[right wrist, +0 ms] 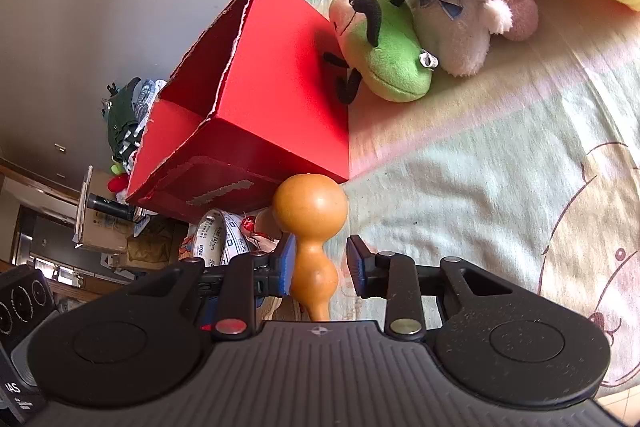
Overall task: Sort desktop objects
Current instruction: 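Move the right gripper down to the orange wooden gourd, then grasp the gourd's narrow waist with the right gripper and lift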
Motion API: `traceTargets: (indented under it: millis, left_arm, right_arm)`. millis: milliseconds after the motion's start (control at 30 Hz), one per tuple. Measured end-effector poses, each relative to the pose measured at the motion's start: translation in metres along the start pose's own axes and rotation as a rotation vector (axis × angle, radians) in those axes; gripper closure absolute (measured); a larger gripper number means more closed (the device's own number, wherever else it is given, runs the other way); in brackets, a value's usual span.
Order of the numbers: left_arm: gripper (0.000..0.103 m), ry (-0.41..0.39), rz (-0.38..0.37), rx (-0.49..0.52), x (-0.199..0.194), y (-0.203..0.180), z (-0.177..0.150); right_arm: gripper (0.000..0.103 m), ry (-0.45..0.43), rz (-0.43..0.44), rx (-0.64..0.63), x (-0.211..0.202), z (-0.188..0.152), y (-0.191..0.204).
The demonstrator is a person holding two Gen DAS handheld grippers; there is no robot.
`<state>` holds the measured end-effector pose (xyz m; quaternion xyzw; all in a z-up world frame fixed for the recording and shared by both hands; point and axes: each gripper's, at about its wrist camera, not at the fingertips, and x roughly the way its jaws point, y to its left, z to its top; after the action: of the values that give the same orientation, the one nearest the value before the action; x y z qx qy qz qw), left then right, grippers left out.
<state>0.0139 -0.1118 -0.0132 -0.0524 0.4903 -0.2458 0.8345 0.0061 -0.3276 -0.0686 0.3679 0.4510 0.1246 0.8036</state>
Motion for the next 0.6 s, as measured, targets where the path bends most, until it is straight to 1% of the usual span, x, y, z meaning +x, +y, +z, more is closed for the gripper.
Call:
traceTargets:
  millis: [133,300,333,467,600]
  left_arm:
    - [0.034,-0.001,0.017,0.005,0.007,0.002,0.004]
    - [0.034,0.030,0.005,-0.022,0.018,0.010,0.008]
    - [0.034,0.023,-0.001,-0.018,0.014,0.011,0.008]
    - [0.034,-0.044,-0.001,-0.017,-0.013,0.017,0.009]
    - [0.034,-0.082,0.012,-0.095,-0.032,0.038,0.011]
  right_arm:
    - [0.071,0.015,0.010,0.021,0.003,0.004,-0.004]
    - [0.071,0.025,0.019,0.000,0.005,0.010,0.001]
    - [0.071,0.027,0.033,-0.011,0.005,0.012,0.004]
    - [0.071,0.042,0.066,-0.076,0.010,0.015,0.020]
    - [0.073,0.062,0.086,-0.124,0.026,0.017,0.037]
